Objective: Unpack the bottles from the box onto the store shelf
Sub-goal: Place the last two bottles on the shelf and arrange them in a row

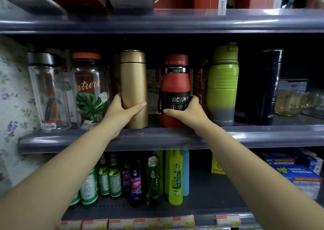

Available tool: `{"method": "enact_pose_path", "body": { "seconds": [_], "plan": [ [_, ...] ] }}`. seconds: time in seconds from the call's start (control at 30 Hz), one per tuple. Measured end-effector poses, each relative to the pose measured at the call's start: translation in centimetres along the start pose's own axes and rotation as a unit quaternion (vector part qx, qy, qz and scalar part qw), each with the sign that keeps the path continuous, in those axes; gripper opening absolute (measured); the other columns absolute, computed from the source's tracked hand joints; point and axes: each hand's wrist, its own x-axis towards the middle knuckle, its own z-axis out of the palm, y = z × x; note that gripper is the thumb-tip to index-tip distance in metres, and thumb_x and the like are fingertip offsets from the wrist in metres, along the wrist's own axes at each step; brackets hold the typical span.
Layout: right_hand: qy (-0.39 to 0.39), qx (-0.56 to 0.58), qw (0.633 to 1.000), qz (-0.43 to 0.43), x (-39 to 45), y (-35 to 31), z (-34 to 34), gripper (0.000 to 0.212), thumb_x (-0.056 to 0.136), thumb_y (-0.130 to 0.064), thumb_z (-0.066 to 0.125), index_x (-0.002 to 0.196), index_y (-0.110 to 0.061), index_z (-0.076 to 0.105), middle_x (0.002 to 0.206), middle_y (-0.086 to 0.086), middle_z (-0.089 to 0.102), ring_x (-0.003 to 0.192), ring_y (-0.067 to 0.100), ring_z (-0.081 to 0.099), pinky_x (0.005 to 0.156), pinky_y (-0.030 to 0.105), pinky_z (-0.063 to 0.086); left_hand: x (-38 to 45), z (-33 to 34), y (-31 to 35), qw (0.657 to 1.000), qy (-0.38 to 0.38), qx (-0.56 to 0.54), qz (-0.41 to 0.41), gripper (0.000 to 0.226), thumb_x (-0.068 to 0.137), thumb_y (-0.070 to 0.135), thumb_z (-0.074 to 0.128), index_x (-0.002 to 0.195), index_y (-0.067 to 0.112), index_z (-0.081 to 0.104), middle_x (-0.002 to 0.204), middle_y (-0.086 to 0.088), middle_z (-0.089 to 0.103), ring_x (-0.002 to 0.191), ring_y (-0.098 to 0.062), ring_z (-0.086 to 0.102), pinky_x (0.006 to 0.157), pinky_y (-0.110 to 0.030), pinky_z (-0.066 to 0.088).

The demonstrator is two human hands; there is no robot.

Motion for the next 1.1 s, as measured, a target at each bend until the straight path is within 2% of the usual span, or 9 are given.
{"method": "enact_pose_path", "body": {
  "seconds": [0.1,0.17,0.27,0.37,0.5,0.8,1.0,1.1],
  "plan": [
    [-0.038,0.067,0.997,0.003,0.1,0.2,-0.6,0.074,0.065,-0.021,0.087,0.124,-0.012,0.043,0.113,-0.001,0.06,0.106,0.014,0.059,0.075,0.02,0.046,0.0,0.0,0.0,1.0,-0.001,-0.001,-0.002,0.073,0.07,0.041,0.08,0.133,0.023,0.046,0.12,0.007,0.062,0.11,-0.013,0.059,0.1,-0.039,0.048],
    [-0.043,0.073,0.996,-0.002,0.1,0.3,-0.6,0.066,0.065,-0.021,0.087,0.118,-0.014,0.048,0.107,-0.003,0.062,0.101,0.012,0.061,0.073,0.019,0.048,0.1,0.0,-0.1,1.0,-0.001,-0.003,-0.004,0.076,0.069,0.042,0.081,0.133,0.023,0.046,0.12,0.007,0.062,0.111,-0.014,0.059,0.1,-0.039,0.048],
    [-0.008,0.05,0.999,-0.007,0.1,0.4,-0.3,0.08,0.057,-0.032,0.091,0.12,-0.012,0.046,0.112,-0.002,0.061,0.103,0.013,0.06,0.08,0.025,0.048,0.2,-0.1,-0.1,1.0,-0.002,-0.005,-0.009,0.082,0.064,0.047,0.082,0.133,0.023,0.046,0.121,0.006,0.062,0.111,-0.014,0.06,0.1,-0.041,0.048],
    [0.048,-0.035,0.998,-0.028,-0.3,0.2,0.3,0.086,0.054,-0.044,0.09,0.118,-0.011,0.042,0.112,-0.002,0.056,0.101,0.015,0.057,0.082,0.029,0.047,0.1,-0.1,-0.1,1.0,0.001,-0.001,-0.007,0.081,0.064,0.047,0.082,0.133,0.024,0.046,0.121,0.006,0.062,0.111,-0.014,0.06,0.1,-0.041,0.048],
    [0.094,-0.127,0.987,-0.04,-0.8,-0.1,0.9,0.095,0.051,-0.058,0.085,0.118,-0.009,0.04,0.12,0.007,0.054,0.108,0.025,0.057,0.087,0.042,0.051,0.1,0.0,0.0,1.0,0.002,0.004,-0.006,0.078,0.067,0.045,0.081,0.133,0.023,0.045,0.122,0.006,0.062,0.111,-0.014,0.059,0.1,-0.042,0.048],
    [0.099,-0.143,0.984,-0.037,-1.0,-0.3,1.0,0.092,0.052,-0.058,0.084,0.116,-0.008,0.039,0.12,0.009,0.053,0.11,0.027,0.056,0.087,0.044,0.051,0.1,0.0,-0.1,1.0,0.004,0.004,-0.006,0.079,0.062,0.048,0.082,0.131,0.026,0.047,0.12,0.007,0.062,0.11,-0.013,0.06,0.099,-0.041,0.049],
    [0.102,-0.144,0.984,-0.037,-1.2,-0.4,1.1,0.09,0.054,-0.056,0.084,0.116,-0.008,0.04,0.12,0.009,0.054,0.108,0.028,0.057,0.087,0.045,0.052,-0.1,0.1,0.1,1.0,0.004,0.016,-0.003,0.072,0.07,0.04,0.08,0.131,0.024,0.045,0.12,0.005,0.061,0.11,-0.014,0.059,0.099,-0.039,0.048],
    [0.1,-0.145,0.984,-0.038,-1.4,-0.6,1.0,0.091,0.053,-0.057,0.084,0.116,-0.007,0.041,0.119,0.008,0.056,0.107,0.027,0.058,0.085,0.041,0.052,-0.3,0.1,0.6,0.999,0.007,0.038,-0.007,0.075,0.071,0.042,0.079,0.133,0.023,0.042,0.123,0.003,0.059,0.113,-0.017,0.058,0.099,-0.038,0.047]
  ]
}}
